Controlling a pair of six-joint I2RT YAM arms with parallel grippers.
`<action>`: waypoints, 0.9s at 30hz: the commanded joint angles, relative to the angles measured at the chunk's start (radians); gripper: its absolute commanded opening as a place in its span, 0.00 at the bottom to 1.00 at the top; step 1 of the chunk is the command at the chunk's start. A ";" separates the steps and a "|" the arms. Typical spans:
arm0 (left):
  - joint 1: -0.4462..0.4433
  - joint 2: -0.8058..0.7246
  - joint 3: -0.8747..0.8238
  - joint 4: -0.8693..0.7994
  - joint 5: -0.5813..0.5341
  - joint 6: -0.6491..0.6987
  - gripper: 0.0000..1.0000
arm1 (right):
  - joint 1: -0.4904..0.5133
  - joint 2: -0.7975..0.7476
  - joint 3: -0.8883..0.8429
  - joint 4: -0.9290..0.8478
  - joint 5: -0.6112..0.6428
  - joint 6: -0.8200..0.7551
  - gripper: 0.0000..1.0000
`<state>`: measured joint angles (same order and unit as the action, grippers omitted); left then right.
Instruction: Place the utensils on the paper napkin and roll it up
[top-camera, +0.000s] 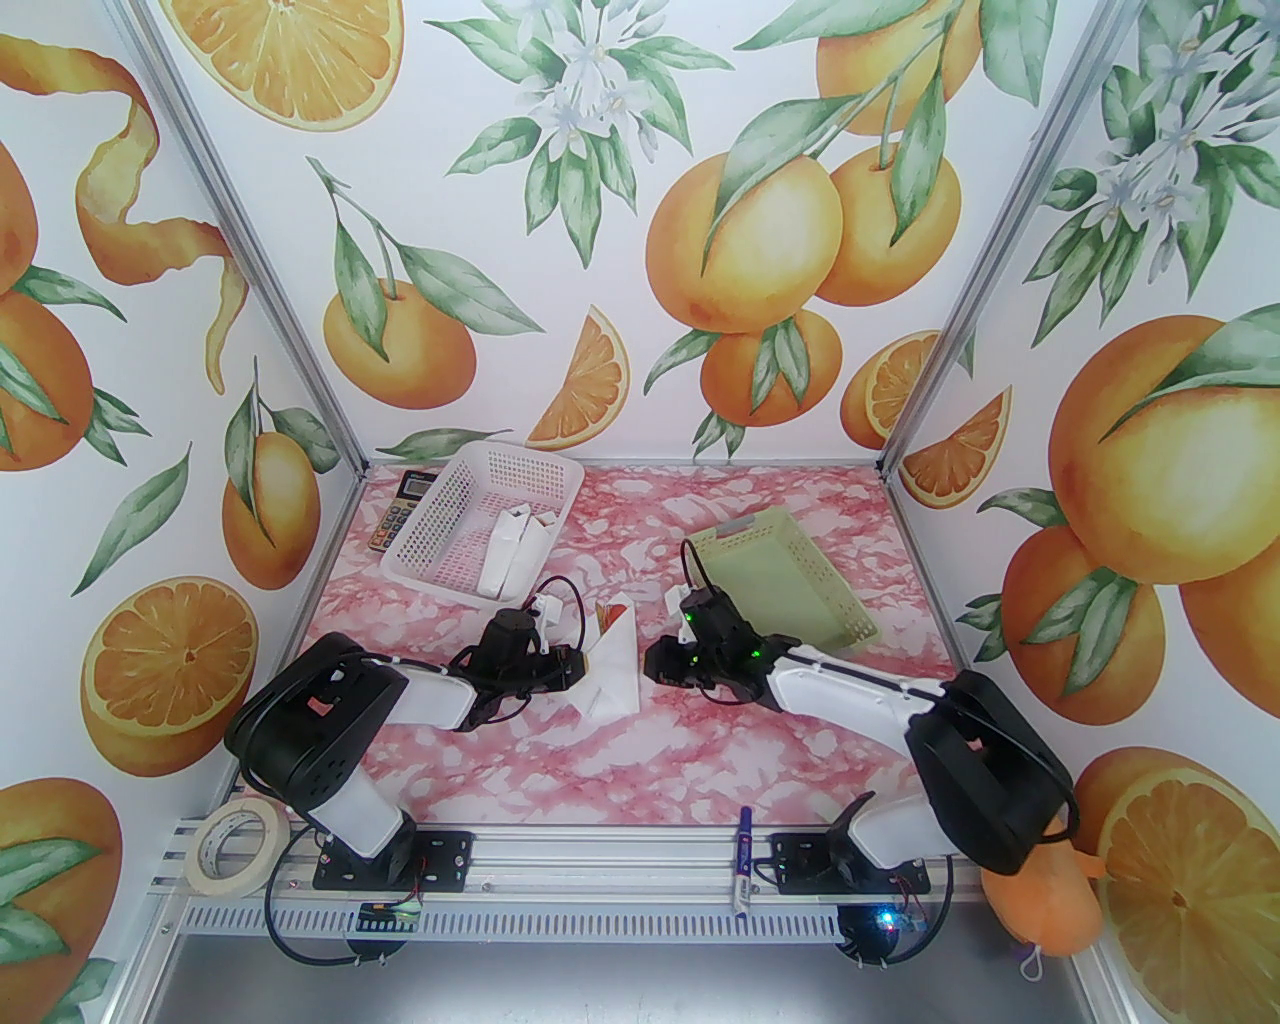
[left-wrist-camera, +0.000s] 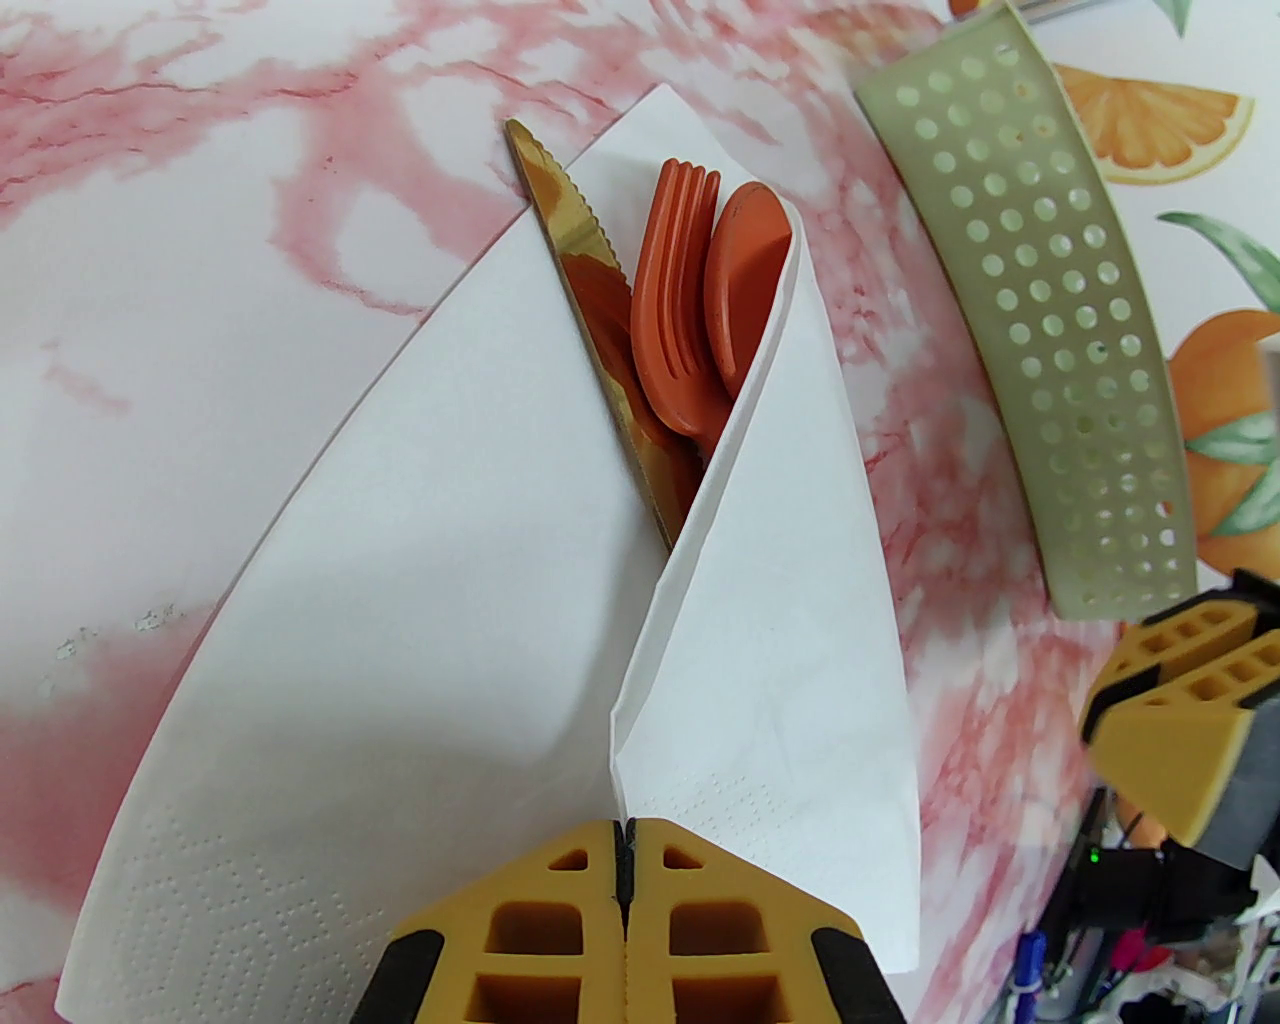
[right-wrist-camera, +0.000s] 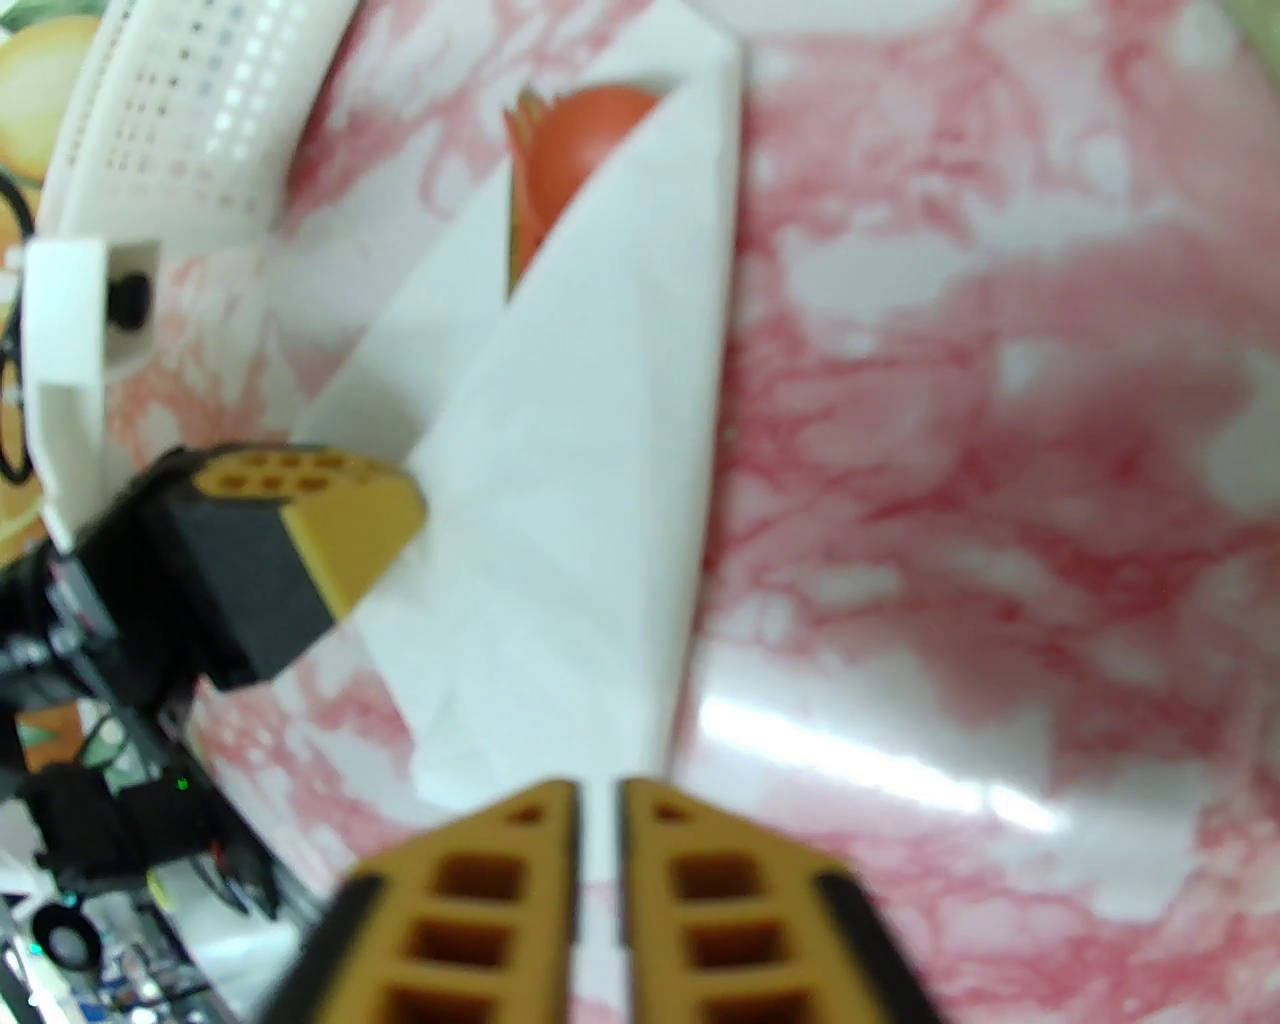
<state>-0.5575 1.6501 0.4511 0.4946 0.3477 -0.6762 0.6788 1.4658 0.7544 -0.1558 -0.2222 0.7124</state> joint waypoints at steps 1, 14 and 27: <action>-0.005 0.002 -0.037 -0.093 -0.019 -0.009 0.00 | 0.047 0.038 0.086 -0.123 0.156 -0.048 0.34; -0.001 0.017 -0.042 -0.069 0.002 -0.025 0.00 | 0.187 0.337 0.372 -0.247 0.403 -0.122 0.73; -0.001 0.022 -0.042 -0.065 0.004 -0.026 0.00 | 0.211 0.407 0.402 -0.253 0.431 -0.133 0.80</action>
<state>-0.5575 1.6489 0.4400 0.5137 0.3515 -0.7006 0.8772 1.8500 1.1236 -0.3939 0.1787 0.5926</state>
